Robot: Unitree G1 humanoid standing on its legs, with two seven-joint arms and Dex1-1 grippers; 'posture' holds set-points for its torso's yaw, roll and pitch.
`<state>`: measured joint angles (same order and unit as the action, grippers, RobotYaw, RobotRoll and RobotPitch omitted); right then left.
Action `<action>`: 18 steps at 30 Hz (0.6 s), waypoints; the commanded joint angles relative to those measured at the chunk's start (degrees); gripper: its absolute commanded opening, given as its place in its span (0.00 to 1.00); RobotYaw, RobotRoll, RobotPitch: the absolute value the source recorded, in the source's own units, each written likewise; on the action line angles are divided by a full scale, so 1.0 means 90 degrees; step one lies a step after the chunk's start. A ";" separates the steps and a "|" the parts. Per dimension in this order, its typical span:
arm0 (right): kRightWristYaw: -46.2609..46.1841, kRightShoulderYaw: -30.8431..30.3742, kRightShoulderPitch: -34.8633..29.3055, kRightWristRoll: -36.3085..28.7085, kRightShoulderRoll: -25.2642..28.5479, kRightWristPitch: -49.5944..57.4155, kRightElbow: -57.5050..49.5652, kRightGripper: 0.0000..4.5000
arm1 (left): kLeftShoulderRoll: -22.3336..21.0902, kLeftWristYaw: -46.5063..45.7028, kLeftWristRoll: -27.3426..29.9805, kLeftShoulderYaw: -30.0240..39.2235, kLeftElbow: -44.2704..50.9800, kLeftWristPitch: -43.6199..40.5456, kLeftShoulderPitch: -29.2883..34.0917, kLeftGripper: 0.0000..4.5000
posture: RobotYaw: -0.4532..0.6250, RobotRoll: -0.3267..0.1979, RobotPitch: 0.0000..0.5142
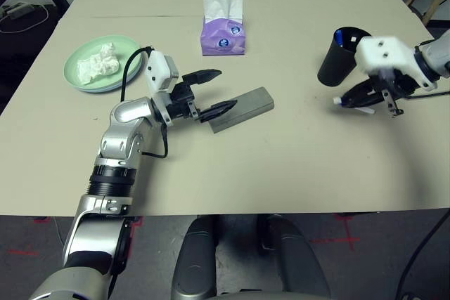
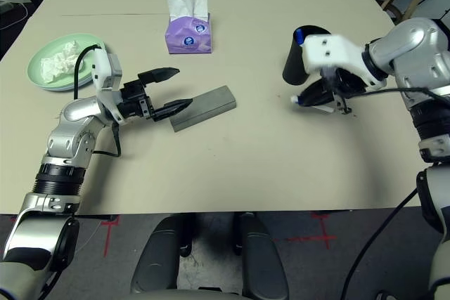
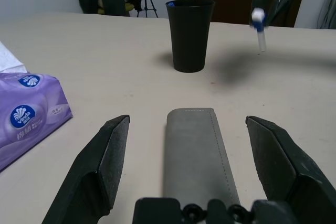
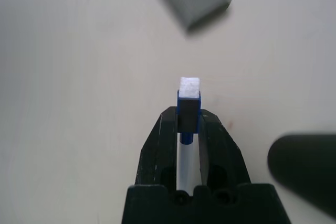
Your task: Organize and tidy the items on the table.
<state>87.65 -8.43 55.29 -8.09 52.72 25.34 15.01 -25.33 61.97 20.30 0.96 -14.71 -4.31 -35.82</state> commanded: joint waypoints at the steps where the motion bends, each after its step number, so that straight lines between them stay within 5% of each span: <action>1: -0.0998 0.0975 -0.0214 -0.0909 -0.0437 0.1524 -0.0785 0.09 | -0.0051 0.0079 -0.0023 -0.0006 -0.0142 0.0127 0.0010 1.00 | 0.47 0.62 0.36; 8: -0.2905 0.2358 -0.0295 -0.1802 -0.1282 0.2378 -0.1485 0.09 | -0.0036 0.0111 -0.0043 -0.0029 -0.0292 0.0214 -0.0069 1.00 | 0.46 0.62 0.34; 18: -0.5350 0.3511 -0.0306 -0.1846 -0.2177 0.0919 -0.1106 0.09 | -0.0001 0.0124 -0.0056 -0.0058 -0.0321 0.0283 -0.0073 1.00 | 0.46 0.62 0.33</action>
<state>41.51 21.49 53.14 -24.04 33.01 34.92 4.63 -25.40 62.64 20.21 1.08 -17.00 -2.28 -37.16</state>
